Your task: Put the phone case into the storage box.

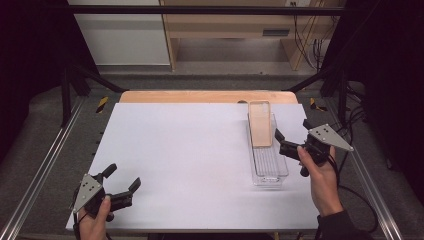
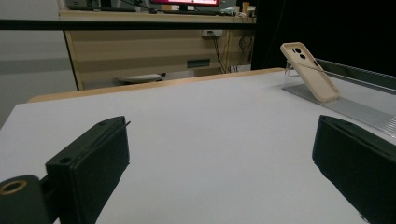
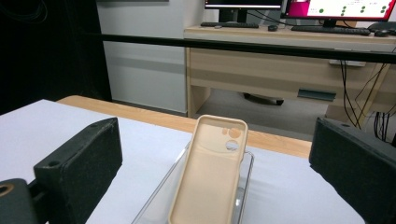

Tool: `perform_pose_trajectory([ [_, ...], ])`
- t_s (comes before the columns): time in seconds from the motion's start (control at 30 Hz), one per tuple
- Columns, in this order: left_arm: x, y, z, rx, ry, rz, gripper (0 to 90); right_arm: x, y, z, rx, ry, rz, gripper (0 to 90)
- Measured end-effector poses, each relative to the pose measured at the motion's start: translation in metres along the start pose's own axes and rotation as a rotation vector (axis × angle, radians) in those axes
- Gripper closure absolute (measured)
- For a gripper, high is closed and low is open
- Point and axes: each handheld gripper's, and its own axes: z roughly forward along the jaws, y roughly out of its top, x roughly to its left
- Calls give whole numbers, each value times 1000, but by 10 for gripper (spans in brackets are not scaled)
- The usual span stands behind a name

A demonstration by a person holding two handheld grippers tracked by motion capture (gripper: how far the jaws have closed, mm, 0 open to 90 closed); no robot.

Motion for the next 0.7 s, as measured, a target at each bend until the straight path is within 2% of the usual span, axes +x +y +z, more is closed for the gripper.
perform_pose_trajectory([
  [0.7,-2,0,0,1,-13,14,35,-5,-31,-23,-47,3,-33,26],
])
